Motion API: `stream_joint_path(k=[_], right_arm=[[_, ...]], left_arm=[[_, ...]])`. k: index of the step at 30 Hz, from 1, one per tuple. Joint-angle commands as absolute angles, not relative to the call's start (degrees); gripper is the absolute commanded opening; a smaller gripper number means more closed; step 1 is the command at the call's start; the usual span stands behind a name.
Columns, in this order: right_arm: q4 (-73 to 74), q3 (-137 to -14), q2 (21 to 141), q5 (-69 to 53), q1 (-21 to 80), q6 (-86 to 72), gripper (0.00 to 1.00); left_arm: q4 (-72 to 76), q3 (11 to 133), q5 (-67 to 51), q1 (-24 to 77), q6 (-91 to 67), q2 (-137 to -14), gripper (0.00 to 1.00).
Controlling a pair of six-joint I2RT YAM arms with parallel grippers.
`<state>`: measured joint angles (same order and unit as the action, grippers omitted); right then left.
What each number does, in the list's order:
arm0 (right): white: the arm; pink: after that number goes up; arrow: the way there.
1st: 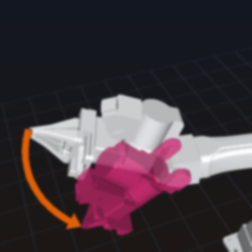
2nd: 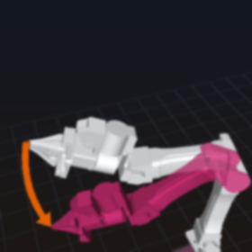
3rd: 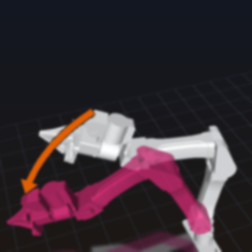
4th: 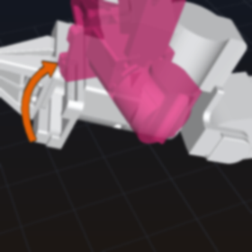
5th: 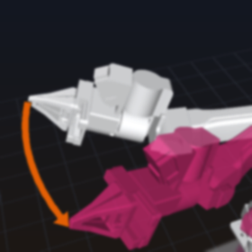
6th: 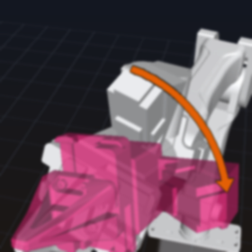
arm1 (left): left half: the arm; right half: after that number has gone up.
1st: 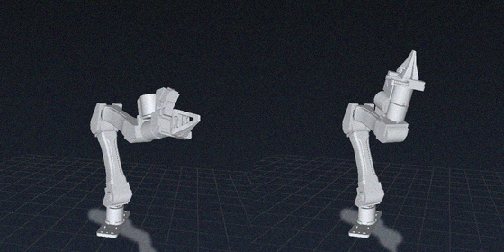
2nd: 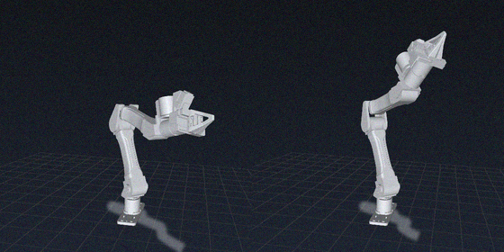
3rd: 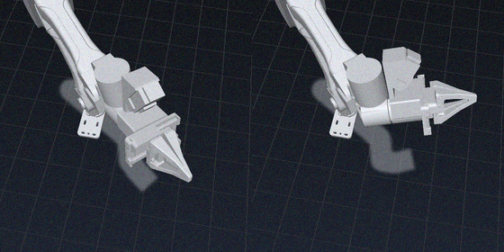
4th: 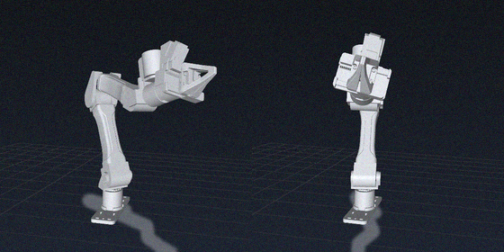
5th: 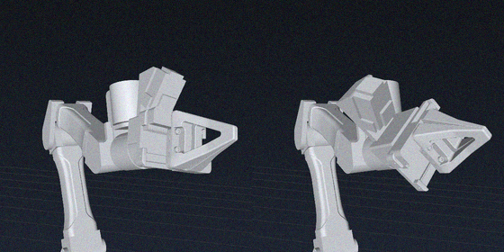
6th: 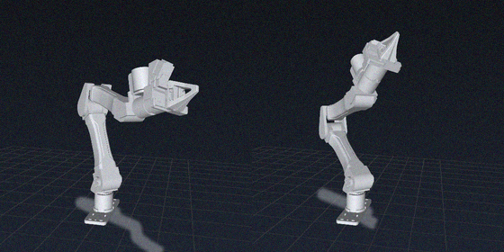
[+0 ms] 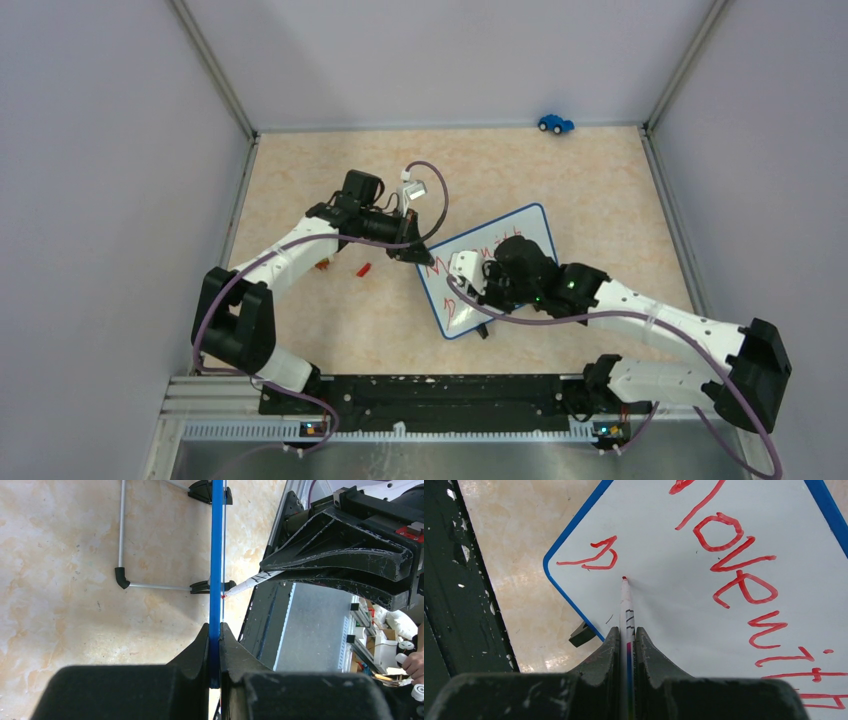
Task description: Write a sentence on the whiteboard
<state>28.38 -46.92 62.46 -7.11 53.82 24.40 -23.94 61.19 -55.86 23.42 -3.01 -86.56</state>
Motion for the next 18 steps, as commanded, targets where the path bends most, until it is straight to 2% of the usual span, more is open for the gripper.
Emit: stream_joint_path(k=[1, 18], right_arm=[[25.4, -48.8, 64.0, -5.2, 53.4, 23.3, 0.0], [26.8, -47.6, 65.9, -9.6, 54.4, 24.8, 0.0]], left_arm=[[-22.3, 61.5, -52.6, 22.7, -2.5, -87.4, 0.0], [-22.2, 61.3, -52.8, 22.5, -2.3, -87.5, 0.0]])
